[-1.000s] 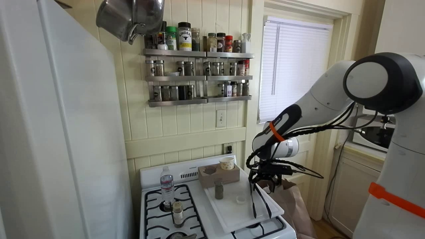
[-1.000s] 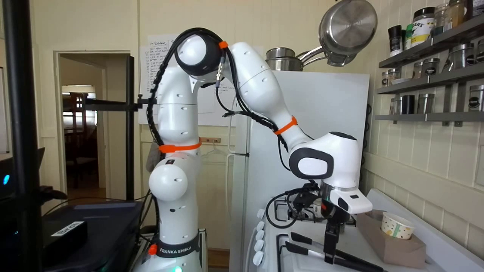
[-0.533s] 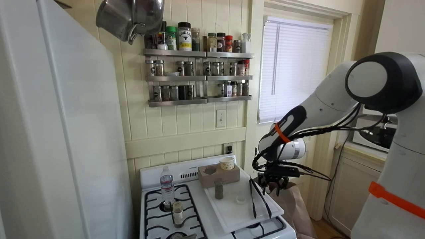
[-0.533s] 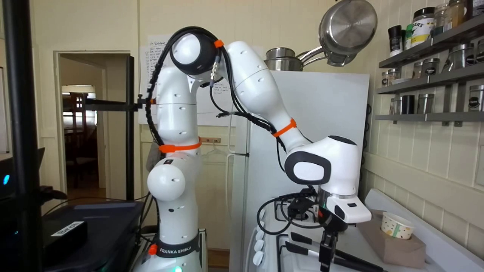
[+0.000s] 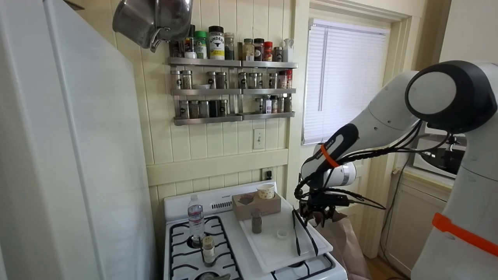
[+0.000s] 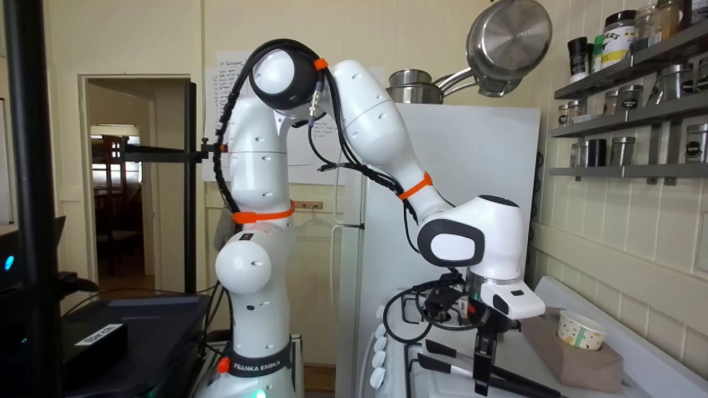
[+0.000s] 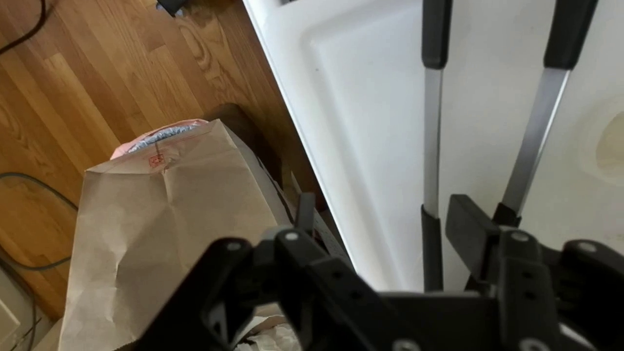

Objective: Put the tongs on the first top shelf

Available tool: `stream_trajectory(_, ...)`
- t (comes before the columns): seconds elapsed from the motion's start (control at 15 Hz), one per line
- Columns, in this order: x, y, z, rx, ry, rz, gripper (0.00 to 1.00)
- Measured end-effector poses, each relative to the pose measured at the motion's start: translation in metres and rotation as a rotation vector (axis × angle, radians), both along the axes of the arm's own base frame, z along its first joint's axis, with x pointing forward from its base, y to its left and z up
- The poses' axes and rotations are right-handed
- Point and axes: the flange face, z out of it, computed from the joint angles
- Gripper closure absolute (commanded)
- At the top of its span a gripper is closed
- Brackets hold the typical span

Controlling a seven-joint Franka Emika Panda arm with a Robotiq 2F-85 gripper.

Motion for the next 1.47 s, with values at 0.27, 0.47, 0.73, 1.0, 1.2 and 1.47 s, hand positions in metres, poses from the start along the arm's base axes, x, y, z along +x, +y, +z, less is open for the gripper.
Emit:
stream_trajectory(0.27,0.006,0.0,0.001,-0.023,-0.043,0.025,0.45)
stream_trajectory(0.47,0.014,0.004,0.002,-0.035,-0.065,0.049,0.42)
stream_trajectory(0.73,0.024,0.012,0.003,-0.038,-0.074,0.085,0.52)
stream_trajectory(1.0,0.027,0.013,-0.006,-0.028,-0.06,0.095,0.55)
stream_trajectory(1.2,0.027,0.013,-0.014,-0.017,-0.049,0.095,0.67)
stream_trajectory(1.47,0.028,0.012,-0.023,-0.007,-0.035,0.099,1.0)
